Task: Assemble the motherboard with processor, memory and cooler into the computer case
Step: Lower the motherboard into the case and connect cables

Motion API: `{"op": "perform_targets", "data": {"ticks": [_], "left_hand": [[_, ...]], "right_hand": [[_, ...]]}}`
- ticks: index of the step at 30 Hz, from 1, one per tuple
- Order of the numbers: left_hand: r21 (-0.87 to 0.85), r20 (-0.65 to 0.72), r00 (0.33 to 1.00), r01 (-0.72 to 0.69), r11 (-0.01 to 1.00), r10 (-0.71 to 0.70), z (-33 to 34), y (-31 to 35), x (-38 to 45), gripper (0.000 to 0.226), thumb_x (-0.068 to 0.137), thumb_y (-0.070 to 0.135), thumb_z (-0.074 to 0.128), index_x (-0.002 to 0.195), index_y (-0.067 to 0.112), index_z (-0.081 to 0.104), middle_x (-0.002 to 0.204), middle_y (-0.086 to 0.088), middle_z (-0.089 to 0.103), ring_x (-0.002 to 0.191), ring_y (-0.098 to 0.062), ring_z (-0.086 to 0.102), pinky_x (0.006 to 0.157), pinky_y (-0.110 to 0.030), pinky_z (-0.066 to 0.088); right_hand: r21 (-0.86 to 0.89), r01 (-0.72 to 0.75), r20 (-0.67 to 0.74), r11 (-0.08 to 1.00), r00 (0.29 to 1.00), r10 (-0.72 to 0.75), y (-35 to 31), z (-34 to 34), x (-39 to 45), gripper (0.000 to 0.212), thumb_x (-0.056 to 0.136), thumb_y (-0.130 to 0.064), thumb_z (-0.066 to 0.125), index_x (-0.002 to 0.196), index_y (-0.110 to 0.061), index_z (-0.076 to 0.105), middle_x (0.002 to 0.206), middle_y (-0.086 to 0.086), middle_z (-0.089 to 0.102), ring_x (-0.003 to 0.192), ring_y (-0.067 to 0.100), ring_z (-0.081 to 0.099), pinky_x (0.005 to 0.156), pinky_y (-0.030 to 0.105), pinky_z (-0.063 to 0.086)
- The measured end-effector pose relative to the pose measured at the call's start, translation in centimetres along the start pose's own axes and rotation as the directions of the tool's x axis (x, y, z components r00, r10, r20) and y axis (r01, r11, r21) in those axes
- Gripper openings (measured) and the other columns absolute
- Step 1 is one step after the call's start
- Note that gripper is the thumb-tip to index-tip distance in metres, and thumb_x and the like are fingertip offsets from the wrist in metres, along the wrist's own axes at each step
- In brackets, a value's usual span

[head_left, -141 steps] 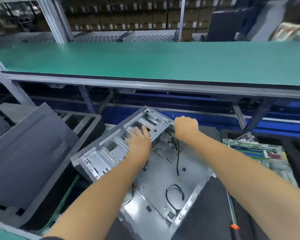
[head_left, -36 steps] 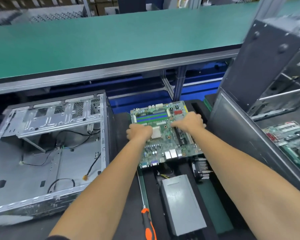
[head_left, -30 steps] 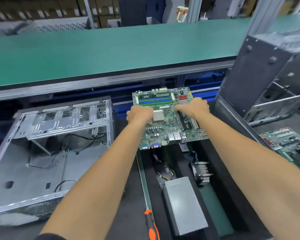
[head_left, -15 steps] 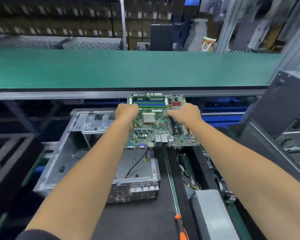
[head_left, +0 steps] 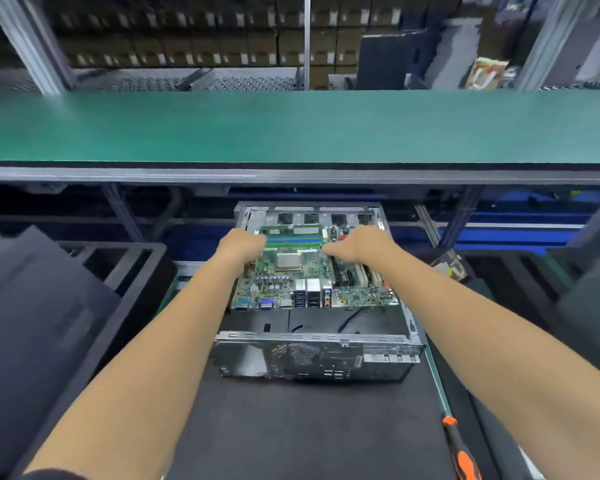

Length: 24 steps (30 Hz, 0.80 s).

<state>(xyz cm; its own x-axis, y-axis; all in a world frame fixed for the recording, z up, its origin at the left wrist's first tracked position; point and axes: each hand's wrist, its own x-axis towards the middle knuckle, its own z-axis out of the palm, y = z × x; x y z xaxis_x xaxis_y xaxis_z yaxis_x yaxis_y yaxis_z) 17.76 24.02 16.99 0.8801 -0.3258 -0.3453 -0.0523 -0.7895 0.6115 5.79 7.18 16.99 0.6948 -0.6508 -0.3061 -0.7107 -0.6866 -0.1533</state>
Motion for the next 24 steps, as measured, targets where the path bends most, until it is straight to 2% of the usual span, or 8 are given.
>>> {"op": "perform_targets", "data": {"ticks": [2, 5, 8, 11, 14, 16, 19, 24], "left_hand": [[0.117, 0.039, 0.999, -0.029, 0.993, 0.025, -0.5, -0.6, -0.2, 0.057, 0.094, 0.038, 0.05, 0.136, 0.0, 0.04, 0.109, -0.011, 0.05, 0.068, -0.02, 0.046, 0.062, -0.031, 0.041], [0.234, 0.152, 0.988, -0.075, 0.969, 0.04, -1.0, -0.6, -0.9, 0.055, 0.097, 0.037, 0.048, 0.14, 0.004, 0.038, 0.13, -0.016, 0.051, 0.081, -0.028, 0.059, 0.055, -0.03, 0.048], [0.291, 0.268, 0.963, -0.065, 0.954, -0.016, -1.3, -0.4, -1.7, 0.053, 0.096, 0.04, 0.049, 0.136, 0.006, 0.04, 0.118, -0.017, 0.054, 0.073, -0.026, 0.063, 0.049, -0.031, 0.053], [0.368, 0.355, 0.931, -0.05, 0.928, -0.09, -0.8, -0.6, -2.4, 0.057, 0.096, 0.042, 0.048, 0.136, 0.003, 0.039, 0.123, -0.021, 0.054, 0.087, -0.028, 0.066, 0.067, -0.036, 0.058], [0.411, 0.366, 0.926, -0.069, 0.909, -0.095, 0.2, -0.9, -3.0, 0.056, 0.098, 0.04, 0.044, 0.138, 0.002, 0.037, 0.119, -0.022, 0.055, 0.067, -0.025, 0.058, 0.068, -0.035, 0.055], [0.445, 0.363, 0.93, -0.123, 0.887, -0.054, 0.9, -1.0, -3.3, 0.052, 0.099, 0.036, 0.042, 0.138, 0.002, 0.038, 0.13, -0.021, 0.05, 0.089, -0.03, 0.063, 0.079, -0.037, 0.054], [0.497, 0.36, 0.933, -0.204, 0.844, 0.013, 1.7, -1.0, -3.5, 0.05, 0.101, 0.035, 0.037, 0.139, 0.002, 0.04, 0.143, -0.015, 0.043, 0.126, -0.03, 0.048, 0.096, -0.034, 0.043], [0.469, 0.362, 0.932, -0.194, 0.862, 0.013, 3.1, -1.5, -2.3, 0.057, 0.101, 0.041, 0.035, 0.143, 0.002, 0.035, 0.149, -0.013, 0.036, 0.133, -0.029, 0.041, 0.104, -0.036, 0.039]], "right_hand": [[-0.038, -0.02, 0.103, 0.999, 0.994, 0.023, -0.7, 0.1, -0.7, 0.068, 0.088, -0.063, 0.044, 0.129, -0.011, 0.057, 0.125, 0.012, 0.059, 0.105, 0.031, 0.059, 0.083, 0.036, 0.048], [-0.086, -0.018, 0.199, 0.996, 0.979, 0.035, -1.1, 0.0, -1.9, 0.074, 0.091, -0.064, 0.039, 0.146, -0.014, 0.042, 0.15, 0.012, 0.042, 0.128, 0.034, 0.048, 0.097, 0.041, 0.043], [-0.097, -0.01, 0.288, 0.995, 0.957, 0.038, -0.9, -0.3, -3.0, 0.071, 0.093, -0.062, 0.038, 0.146, -0.014, 0.04, 0.15, 0.013, 0.04, 0.128, 0.034, 0.047, 0.089, 0.04, 0.041], [-0.098, -0.012, 0.408, 0.995, 0.912, 0.051, -0.6, -0.4, -3.6, 0.066, 0.092, -0.054, 0.041, 0.147, -0.016, 0.036, 0.151, 0.014, 0.037, 0.128, 0.036, 0.045, 0.089, 0.041, 0.039], [-0.157, 0.037, 0.383, 0.987, 0.923, 0.027, -0.5, 0.3, -3.8, 0.064, 0.093, -0.054, 0.038, 0.147, -0.018, 0.037, 0.149, 0.012, 0.039, 0.126, 0.034, 0.046, 0.089, 0.04, 0.039], [-0.173, 0.061, 0.384, 0.983, 0.923, 0.011, -0.5, 1.0, -3.8, 0.062, 0.094, -0.05, 0.036, 0.147, -0.019, 0.037, 0.146, 0.009, 0.044, 0.119, 0.031, 0.048, 0.089, 0.04, 0.039], [-0.177, 0.043, 0.375, 0.983, 0.927, 0.027, -0.3, 1.9, -3.7, 0.061, 0.094, -0.05, 0.036, 0.144, -0.016, 0.042, 0.137, 0.009, 0.05, 0.106, 0.028, 0.05, 0.086, 0.039, 0.04], [-0.158, 0.008, 0.341, 0.987, 0.939, 0.047, 0.4, 3.2, -2.7, 0.061, 0.092, -0.054, 0.04, 0.139, -0.016, 0.047, 0.132, 0.011, 0.049, 0.101, 0.027, 0.05, 0.083, 0.038, 0.04]]}}
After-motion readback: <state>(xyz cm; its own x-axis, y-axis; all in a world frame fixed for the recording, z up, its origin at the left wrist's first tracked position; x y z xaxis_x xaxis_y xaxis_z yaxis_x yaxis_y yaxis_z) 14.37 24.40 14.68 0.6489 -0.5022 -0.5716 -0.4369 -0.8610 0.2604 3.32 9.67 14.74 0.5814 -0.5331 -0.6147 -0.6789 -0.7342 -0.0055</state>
